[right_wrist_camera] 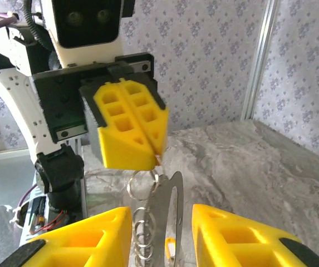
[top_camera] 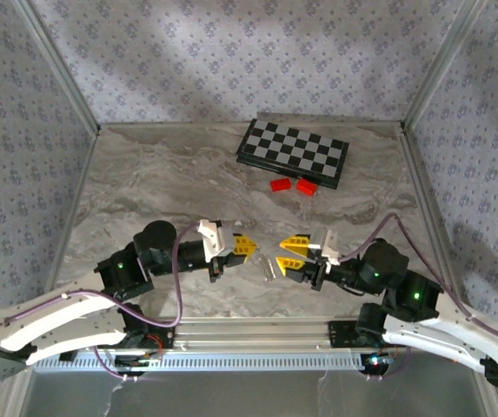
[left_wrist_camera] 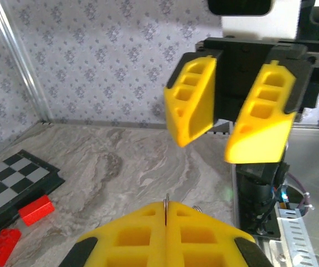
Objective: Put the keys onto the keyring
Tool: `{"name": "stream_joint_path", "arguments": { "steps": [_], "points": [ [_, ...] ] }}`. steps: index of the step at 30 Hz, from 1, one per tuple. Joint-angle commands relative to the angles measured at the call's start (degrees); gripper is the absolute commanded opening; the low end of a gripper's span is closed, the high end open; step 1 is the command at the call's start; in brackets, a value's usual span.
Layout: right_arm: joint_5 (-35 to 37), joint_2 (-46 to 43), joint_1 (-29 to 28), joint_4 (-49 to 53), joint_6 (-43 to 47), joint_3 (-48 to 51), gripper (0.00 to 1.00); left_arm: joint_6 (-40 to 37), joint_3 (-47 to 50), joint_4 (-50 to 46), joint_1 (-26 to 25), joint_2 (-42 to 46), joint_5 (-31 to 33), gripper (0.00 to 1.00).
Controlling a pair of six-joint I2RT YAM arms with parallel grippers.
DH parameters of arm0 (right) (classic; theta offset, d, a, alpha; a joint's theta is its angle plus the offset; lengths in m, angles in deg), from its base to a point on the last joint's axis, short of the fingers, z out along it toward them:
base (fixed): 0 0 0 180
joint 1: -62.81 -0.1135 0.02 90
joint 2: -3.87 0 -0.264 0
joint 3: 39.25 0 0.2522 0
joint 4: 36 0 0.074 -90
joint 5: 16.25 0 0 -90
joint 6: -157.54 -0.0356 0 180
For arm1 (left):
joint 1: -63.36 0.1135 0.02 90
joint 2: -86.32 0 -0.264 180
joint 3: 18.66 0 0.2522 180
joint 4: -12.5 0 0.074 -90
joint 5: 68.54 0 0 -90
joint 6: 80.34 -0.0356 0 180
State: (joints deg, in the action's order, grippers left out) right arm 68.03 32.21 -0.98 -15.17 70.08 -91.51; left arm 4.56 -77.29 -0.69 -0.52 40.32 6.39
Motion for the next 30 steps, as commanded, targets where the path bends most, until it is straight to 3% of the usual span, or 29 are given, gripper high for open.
{"name": "stream_joint_path", "arguments": {
  "steps": [1, 14, 30],
  "points": [
    [1.36, 1.07, -0.18, -0.78, 2.25, -2.10, 0.33, -0.43, -3.32, 0.48, -0.10, 1.08, -4.36, 0.00],
    [-8.95, 4.15, -0.35, -3.46, 4.48, -3.31, 0.34, 0.42, -3.92, -0.16, -0.11, 1.34, -9.35, 0.00],
    [-10.22, 6.64, -0.37, -5.42, 5.09, -3.34, 0.26, 0.75, -3.67, 0.91, -0.11, 0.47, -10.46, 0.00]
  ]
}}
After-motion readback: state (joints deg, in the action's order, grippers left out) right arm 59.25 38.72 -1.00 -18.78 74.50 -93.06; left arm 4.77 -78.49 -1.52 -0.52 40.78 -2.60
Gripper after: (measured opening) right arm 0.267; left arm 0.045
